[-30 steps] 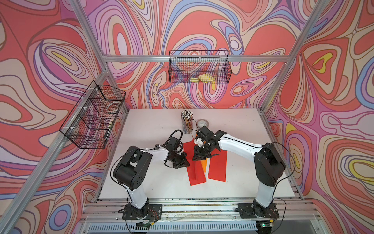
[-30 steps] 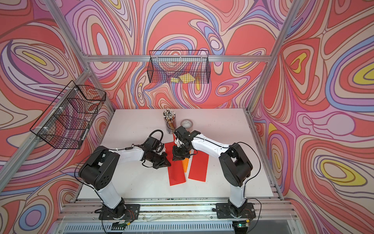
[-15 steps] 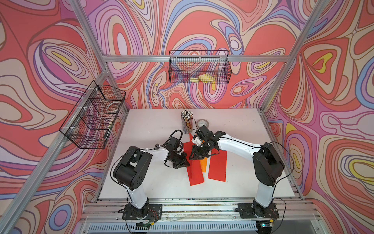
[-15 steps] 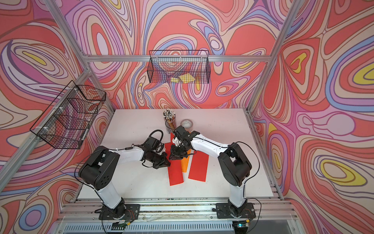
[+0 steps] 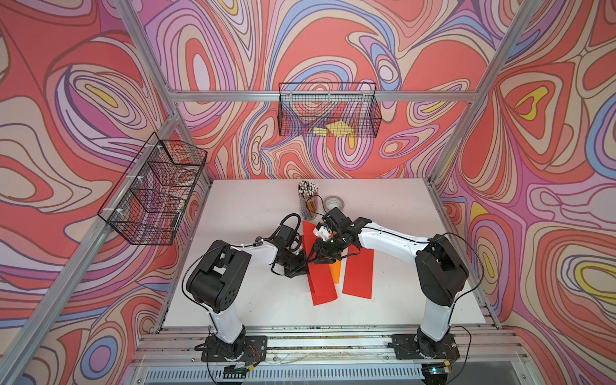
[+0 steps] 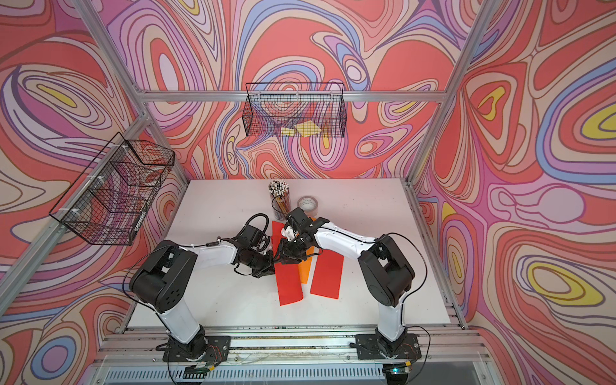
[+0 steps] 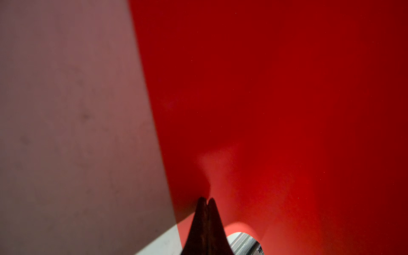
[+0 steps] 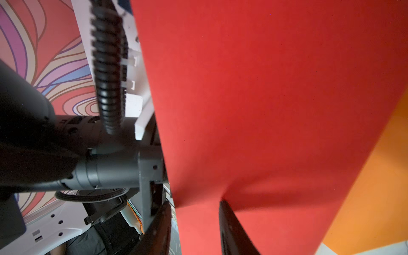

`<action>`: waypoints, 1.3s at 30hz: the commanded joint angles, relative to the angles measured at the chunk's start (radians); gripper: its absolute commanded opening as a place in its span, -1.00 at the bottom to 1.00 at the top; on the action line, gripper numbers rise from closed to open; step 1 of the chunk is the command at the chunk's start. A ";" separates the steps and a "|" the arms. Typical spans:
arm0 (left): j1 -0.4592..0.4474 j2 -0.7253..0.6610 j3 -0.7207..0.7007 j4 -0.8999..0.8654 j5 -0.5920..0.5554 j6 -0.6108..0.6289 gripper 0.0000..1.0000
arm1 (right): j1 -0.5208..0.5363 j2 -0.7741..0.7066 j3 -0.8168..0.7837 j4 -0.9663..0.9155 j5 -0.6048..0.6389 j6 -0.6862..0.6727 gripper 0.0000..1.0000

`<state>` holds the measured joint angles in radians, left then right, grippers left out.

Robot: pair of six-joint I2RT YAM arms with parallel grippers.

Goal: Fold the rectangular paper in half along the long edge
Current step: Fold the paper.

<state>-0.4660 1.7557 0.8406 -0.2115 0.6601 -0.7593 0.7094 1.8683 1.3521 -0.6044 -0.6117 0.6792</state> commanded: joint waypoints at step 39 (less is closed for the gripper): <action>-0.013 -0.010 -0.059 -0.092 -0.078 0.002 -1.00 | -0.054 0.017 -0.143 0.082 -0.027 -0.020 -0.60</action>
<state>-0.4717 1.7348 0.8173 -0.1978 0.6498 -0.7593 0.6598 1.8698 1.2205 -0.5461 -0.6292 0.6640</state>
